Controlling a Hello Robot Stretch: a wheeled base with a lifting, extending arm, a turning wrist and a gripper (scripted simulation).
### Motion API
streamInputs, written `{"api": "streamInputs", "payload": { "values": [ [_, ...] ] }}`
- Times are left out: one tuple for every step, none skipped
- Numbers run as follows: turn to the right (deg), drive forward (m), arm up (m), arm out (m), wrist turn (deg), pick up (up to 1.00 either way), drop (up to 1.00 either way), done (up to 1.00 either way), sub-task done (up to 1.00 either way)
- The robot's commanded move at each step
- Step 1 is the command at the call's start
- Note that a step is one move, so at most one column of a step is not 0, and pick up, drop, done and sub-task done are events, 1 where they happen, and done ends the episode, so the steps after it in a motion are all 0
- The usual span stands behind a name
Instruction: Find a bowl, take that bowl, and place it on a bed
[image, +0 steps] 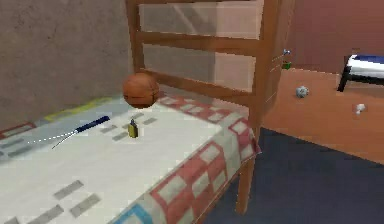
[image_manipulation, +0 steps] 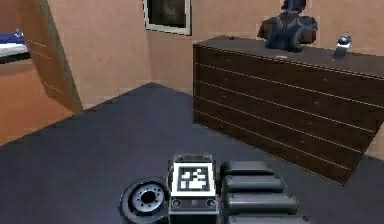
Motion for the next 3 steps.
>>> {"api": "streamInputs", "payload": {
  "values": [
    [45.0,0.0,0.0,0.0,0.0,0.0,0.0,0.0,0.0],
    [45.0,0.0,0.0,0.0,0.0,0.0,0.0,0.0,0.0],
    [33.0,0.0,0.0,0.0,0.0,0.0,0.0,0.0,0.0]
  ]
}}
